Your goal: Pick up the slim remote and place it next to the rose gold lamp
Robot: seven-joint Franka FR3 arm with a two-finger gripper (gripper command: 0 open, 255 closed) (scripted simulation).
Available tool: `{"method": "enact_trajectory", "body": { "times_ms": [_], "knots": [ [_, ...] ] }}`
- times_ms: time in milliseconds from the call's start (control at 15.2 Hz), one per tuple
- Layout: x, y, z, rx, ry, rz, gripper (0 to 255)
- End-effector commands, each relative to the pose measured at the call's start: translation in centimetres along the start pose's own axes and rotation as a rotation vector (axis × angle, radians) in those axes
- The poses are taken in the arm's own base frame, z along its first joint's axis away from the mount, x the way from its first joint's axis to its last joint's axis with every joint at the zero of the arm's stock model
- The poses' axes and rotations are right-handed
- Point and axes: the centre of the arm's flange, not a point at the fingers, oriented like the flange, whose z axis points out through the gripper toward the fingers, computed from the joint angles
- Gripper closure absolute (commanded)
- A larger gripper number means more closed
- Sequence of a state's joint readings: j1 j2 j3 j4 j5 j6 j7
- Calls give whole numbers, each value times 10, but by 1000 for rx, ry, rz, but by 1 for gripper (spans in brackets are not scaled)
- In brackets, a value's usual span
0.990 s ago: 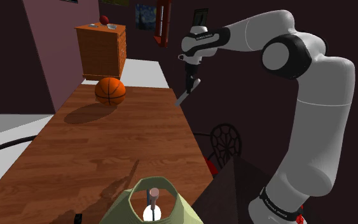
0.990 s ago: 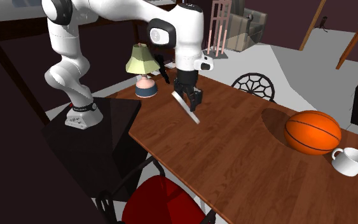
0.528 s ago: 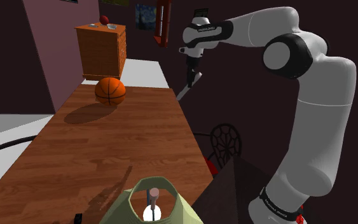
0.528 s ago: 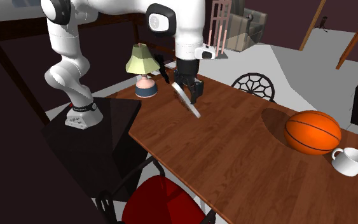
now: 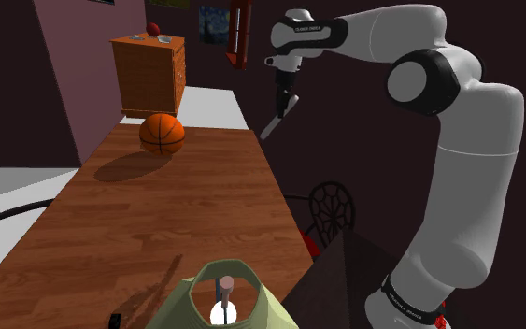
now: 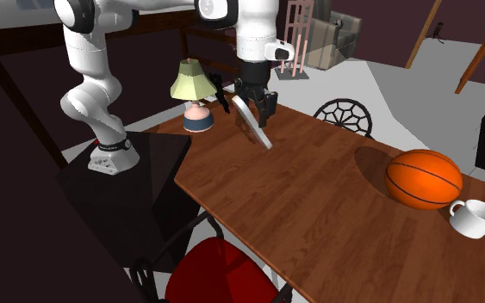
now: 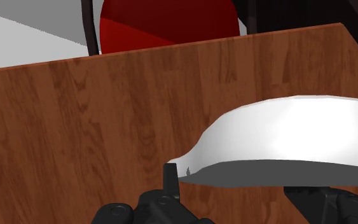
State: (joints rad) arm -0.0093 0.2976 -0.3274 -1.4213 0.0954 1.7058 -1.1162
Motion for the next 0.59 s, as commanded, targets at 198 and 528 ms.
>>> {"method": "enact_trajectory", "body": {
  "times_ms": [198, 528],
  "knots": [
    [-1, 1, -26, 0, 0, 0, 255],
    [-1, 1, -52, 0, 0, 0, 255]
  ]
}}
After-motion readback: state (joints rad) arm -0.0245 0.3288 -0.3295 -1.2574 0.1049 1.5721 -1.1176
